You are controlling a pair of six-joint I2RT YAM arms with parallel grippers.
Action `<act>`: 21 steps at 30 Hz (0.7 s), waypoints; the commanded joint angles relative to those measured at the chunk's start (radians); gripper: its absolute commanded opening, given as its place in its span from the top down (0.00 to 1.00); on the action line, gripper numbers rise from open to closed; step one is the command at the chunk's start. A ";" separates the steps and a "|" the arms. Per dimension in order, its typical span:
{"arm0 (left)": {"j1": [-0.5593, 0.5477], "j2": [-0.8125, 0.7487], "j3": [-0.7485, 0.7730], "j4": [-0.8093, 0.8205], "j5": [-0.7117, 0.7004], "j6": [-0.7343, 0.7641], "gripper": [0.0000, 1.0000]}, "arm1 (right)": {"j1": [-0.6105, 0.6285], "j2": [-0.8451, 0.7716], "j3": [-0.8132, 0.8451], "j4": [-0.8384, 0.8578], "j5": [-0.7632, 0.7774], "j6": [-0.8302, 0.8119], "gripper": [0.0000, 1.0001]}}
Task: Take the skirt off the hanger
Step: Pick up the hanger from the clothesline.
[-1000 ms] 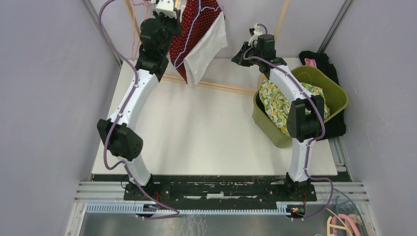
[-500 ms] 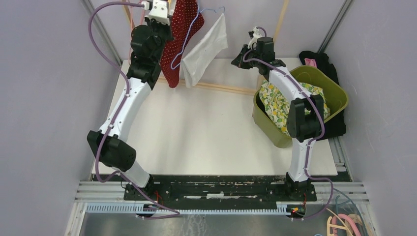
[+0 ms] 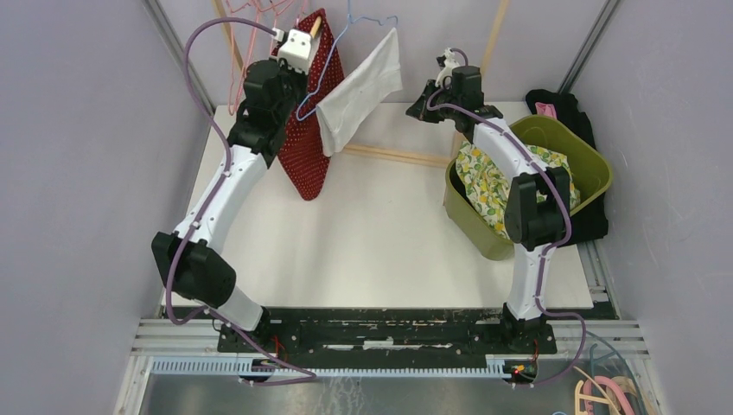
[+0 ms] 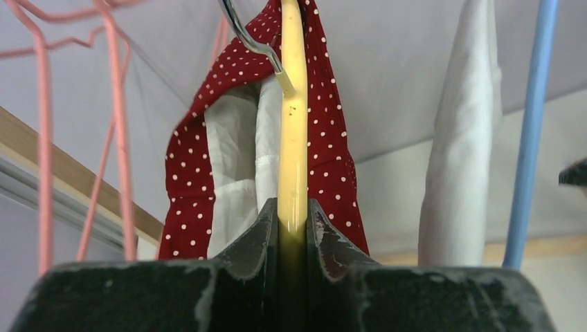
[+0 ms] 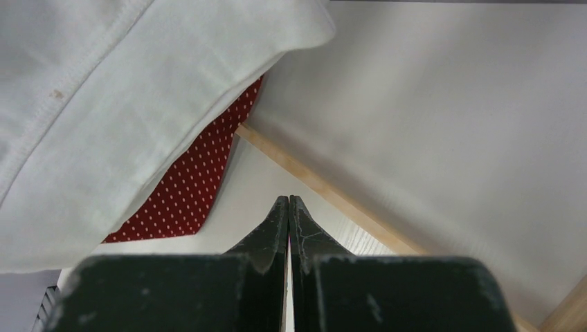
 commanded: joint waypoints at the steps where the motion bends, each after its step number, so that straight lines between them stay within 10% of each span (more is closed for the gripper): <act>1: 0.003 -0.129 -0.037 0.020 0.002 0.057 0.97 | -0.023 -0.093 0.014 0.035 -0.017 -0.020 0.98; 21: 0.000 -0.512 -0.232 -0.263 0.070 0.029 0.97 | 0.146 -0.415 -0.116 -0.070 0.004 -0.185 0.82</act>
